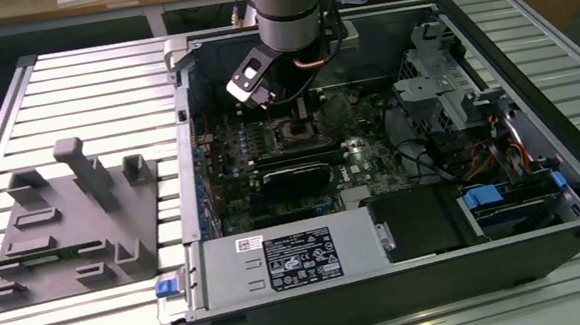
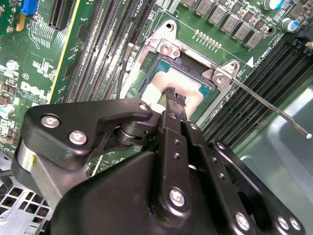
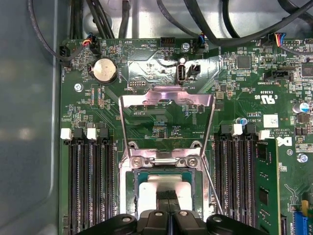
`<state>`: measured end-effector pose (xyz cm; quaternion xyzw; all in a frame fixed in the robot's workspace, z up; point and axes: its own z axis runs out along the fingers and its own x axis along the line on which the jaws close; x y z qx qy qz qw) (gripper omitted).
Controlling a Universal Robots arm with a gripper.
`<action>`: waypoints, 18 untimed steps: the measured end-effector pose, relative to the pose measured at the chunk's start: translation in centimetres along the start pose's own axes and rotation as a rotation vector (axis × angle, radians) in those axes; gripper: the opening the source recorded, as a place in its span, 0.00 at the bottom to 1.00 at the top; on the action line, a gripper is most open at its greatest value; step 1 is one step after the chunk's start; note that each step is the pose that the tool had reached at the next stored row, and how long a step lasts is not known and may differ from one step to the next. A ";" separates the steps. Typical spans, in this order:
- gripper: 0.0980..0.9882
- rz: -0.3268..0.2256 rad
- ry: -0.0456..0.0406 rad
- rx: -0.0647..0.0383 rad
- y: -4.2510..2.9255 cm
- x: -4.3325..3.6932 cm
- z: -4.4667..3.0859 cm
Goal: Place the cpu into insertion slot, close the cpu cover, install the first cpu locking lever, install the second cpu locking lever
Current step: 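Place the cpu into insertion slot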
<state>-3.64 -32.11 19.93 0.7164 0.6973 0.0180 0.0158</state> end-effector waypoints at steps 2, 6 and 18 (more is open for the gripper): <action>0.01 0.000 0.0004 0.000 0.00 0.00 0.01; 0.01 0.000 0.0006 0.000 0.03 0.01 -0.48; 0.01 0.000 0.0007 -0.003 0.17 0.02 -3.42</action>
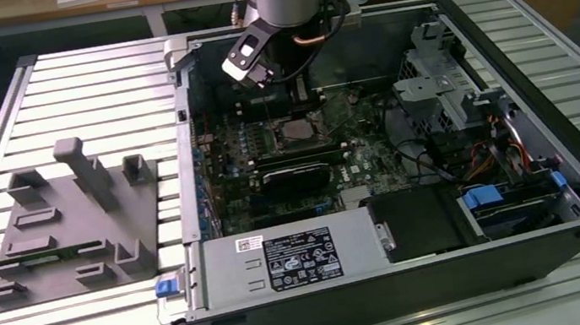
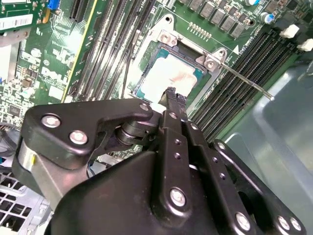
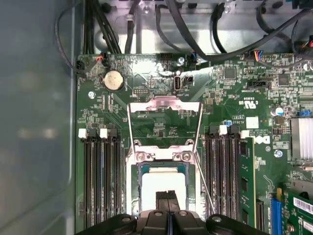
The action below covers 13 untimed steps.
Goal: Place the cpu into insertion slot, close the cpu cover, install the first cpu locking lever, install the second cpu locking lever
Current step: 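Place the cpu into insertion slot, then close the cpu cover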
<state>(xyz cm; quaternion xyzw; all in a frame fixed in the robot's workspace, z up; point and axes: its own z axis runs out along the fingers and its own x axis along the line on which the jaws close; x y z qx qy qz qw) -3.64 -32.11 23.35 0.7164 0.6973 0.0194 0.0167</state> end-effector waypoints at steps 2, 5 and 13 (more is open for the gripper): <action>0.01 0.000 -0.0001 0.000 0.00 0.00 -0.01; 0.01 0.000 -0.0001 0.000 0.00 0.00 0.00; 0.01 0.000 -0.0005 0.000 0.00 -0.01 -0.12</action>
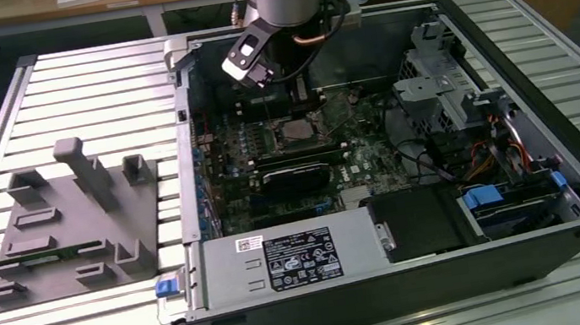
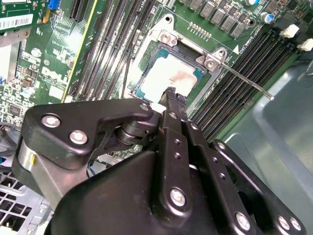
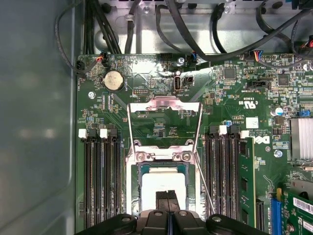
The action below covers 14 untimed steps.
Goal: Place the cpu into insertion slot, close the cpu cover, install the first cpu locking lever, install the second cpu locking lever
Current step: 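Close the cpu cover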
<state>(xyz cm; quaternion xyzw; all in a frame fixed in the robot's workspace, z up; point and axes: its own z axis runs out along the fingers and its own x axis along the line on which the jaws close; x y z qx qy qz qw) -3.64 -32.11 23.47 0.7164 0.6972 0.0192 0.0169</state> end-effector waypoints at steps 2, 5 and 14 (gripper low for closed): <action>0.01 0.000 0.0003 0.000 0.01 0.01 -0.20; 0.01 0.000 0.0004 0.000 0.03 0.01 -0.58; 0.01 0.000 0.0004 0.000 0.09 0.01 -1.68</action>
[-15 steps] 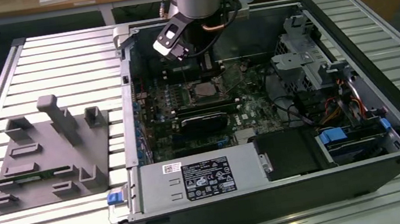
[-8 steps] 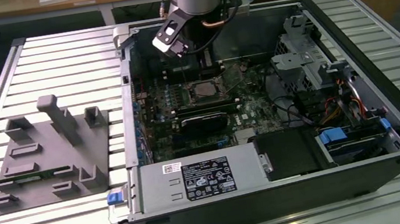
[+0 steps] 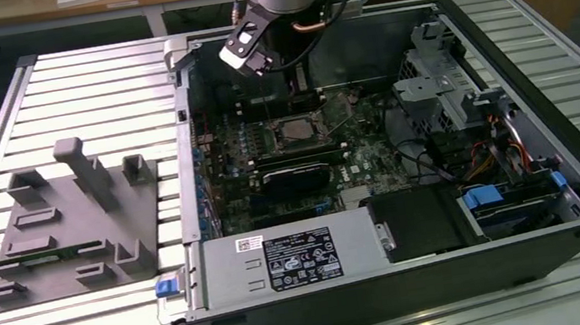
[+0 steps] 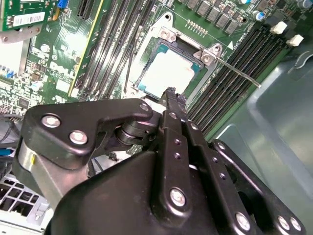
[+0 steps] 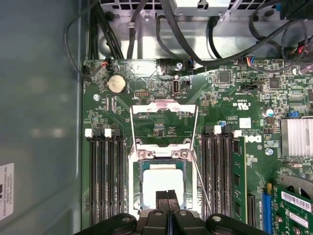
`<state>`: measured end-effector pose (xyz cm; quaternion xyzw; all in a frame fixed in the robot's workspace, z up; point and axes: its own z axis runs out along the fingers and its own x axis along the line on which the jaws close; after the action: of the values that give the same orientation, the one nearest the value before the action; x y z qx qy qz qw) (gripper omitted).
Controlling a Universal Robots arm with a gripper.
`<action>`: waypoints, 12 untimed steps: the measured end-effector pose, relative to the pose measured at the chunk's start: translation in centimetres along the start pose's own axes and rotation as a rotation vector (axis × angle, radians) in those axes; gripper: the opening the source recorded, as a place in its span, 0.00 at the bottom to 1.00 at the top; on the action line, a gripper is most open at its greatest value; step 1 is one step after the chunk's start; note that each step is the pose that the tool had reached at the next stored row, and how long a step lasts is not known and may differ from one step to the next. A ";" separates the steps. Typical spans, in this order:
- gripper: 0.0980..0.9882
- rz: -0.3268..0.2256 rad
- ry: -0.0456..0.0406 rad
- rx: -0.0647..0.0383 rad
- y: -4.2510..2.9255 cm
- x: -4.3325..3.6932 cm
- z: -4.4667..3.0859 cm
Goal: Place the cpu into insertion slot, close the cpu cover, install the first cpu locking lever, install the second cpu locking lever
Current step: 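Close the cpu cover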
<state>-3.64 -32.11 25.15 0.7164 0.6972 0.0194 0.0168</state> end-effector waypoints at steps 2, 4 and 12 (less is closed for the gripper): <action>0.01 0.000 0.0000 0.000 0.01 0.00 -0.19; 0.01 0.000 0.0000 0.000 0.02 0.00 -0.40; 0.01 0.000 0.0000 0.000 0.04 0.00 -0.73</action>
<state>-3.64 -32.11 25.89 0.7164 0.6972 0.0194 0.0168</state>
